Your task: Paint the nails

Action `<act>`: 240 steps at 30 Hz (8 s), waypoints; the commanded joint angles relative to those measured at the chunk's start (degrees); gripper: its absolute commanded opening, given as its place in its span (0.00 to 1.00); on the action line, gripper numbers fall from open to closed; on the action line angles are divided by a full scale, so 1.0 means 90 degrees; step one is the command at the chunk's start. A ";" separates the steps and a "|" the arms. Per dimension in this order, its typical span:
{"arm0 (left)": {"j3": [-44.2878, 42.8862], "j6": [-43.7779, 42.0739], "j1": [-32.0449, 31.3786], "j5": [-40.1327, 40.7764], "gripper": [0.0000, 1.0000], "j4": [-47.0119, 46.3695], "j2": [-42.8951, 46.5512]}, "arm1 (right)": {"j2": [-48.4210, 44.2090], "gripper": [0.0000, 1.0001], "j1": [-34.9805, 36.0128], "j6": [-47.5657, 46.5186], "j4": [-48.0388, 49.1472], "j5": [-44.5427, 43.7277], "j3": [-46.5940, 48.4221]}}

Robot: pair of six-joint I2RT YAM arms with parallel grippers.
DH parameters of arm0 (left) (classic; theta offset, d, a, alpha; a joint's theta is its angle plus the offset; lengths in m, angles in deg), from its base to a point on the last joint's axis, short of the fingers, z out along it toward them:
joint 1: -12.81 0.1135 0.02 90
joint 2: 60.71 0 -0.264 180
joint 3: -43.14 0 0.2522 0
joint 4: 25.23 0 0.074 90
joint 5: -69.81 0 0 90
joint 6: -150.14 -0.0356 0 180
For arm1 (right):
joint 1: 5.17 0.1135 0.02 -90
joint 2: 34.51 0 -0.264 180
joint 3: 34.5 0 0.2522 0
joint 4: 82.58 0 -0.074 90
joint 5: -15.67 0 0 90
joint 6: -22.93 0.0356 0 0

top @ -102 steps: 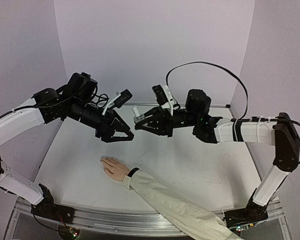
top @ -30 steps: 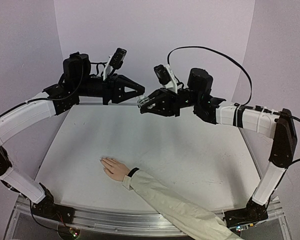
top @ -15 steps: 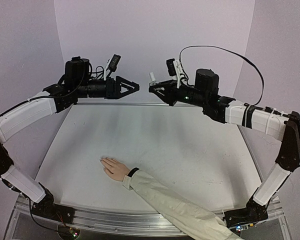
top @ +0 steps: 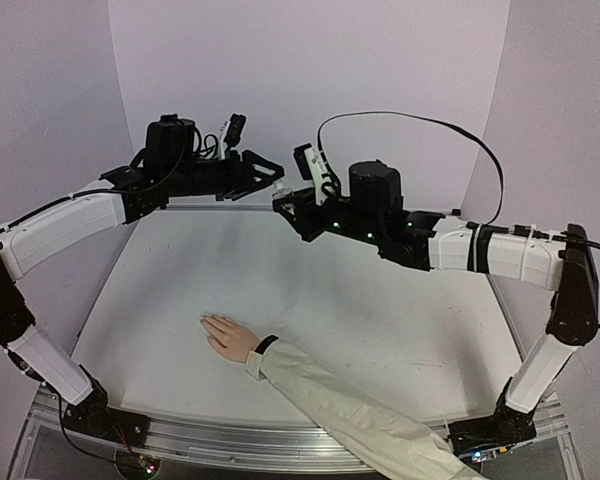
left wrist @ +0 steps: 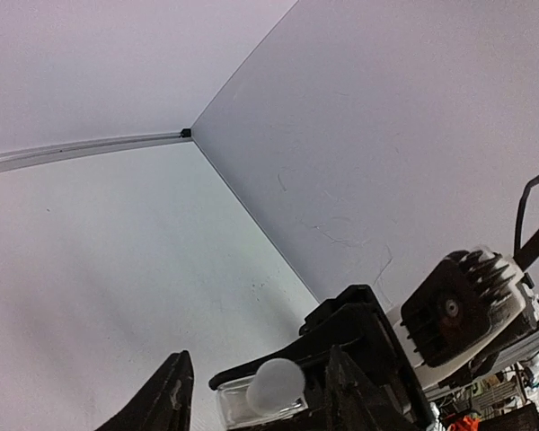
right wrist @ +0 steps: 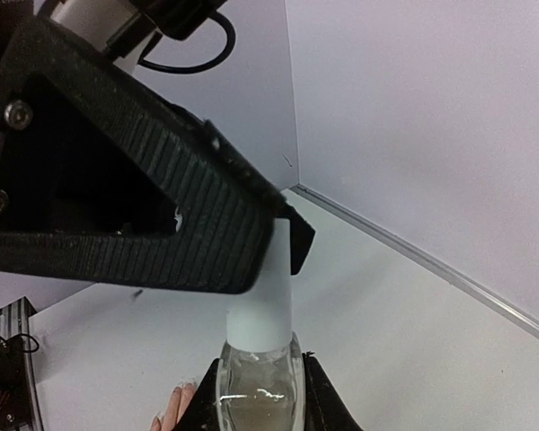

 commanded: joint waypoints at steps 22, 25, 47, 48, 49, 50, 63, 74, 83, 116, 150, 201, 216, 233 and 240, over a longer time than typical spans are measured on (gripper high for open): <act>-0.0387 -0.0078 -0.0094 0.0012 0.25 -0.0171 -0.0298 | 0.0252 0.00 0.0109 -0.0306 0.0468 -0.0316 0.0411; -0.0362 -0.0129 -0.0100 -0.0023 0.15 -0.0163 -0.0274 | 0.0241 0.00 0.0109 -0.0284 0.0486 -0.0295 0.0416; -0.0618 -0.2272 -0.0250 -0.4680 0.00 -0.0171 -0.0327 | -0.0139 0.00 -0.1328 0.1827 0.2636 0.8051 0.0763; -0.0651 -0.2301 -0.0250 -0.4710 0.00 -0.0171 -0.0338 | -0.0148 0.00 -0.1338 0.1811 0.2636 0.8051 0.0766; -0.0689 -0.2335 -0.0250 -0.4722 0.00 -0.0171 -0.0369 | -0.0149 0.00 -0.1356 0.1804 0.2627 0.8054 0.0766; -0.0729 -0.2348 -0.0243 -0.4660 0.00 -0.0171 -0.0383 | -0.0144 0.00 -0.1372 0.1794 0.2626 0.8043 0.0777; -0.0571 -0.1940 0.0033 -0.3195 0.80 -0.0171 0.0079 | -0.0329 0.00 -0.1477 0.0794 0.1276 0.5442 0.0281; -0.0234 -0.0671 0.0043 -0.0545 0.67 -0.0189 0.0188 | -0.0605 0.00 -0.0796 0.0034 0.0643 0.1569 -0.0055; -0.0393 -0.0422 0.0033 -0.0727 0.64 -0.0496 -0.0103 | -0.0223 0.00 -0.0096 -0.0439 0.0333 0.0478 0.0389; -0.0274 -0.1640 -0.0231 -0.3240 0.04 -0.0680 -0.0322 | -0.0265 0.00 -0.1351 0.1062 0.2048 0.6333 0.0508; 0.0100 -0.0173 0.0079 -0.0266 0.80 -0.0699 0.0004 | -0.0063 0.00 -0.0742 0.0681 0.0503 0.1322 0.0116; -0.0416 -0.1921 0.0056 -0.4039 0.07 -0.0702 -0.0053 | -0.0035 0.00 -0.1585 0.2604 0.3238 0.8094 0.0462; 0.0497 -0.1105 0.0443 -0.1150 0.80 -0.0700 0.0440 | -0.0257 0.00 -0.1772 0.0327 -0.0270 0.2951 0.0432; 0.0308 -0.0201 0.0425 -0.0401 0.66 -0.0704 0.0166 | 0.0305 0.00 -0.0523 -0.0042 -0.0335 0.1432 0.0745; 0.0329 -0.0282 0.0354 -0.0494 0.43 -0.0698 0.0182 | 0.0461 0.00 -0.0312 -0.0116 -0.0242 0.1325 0.0894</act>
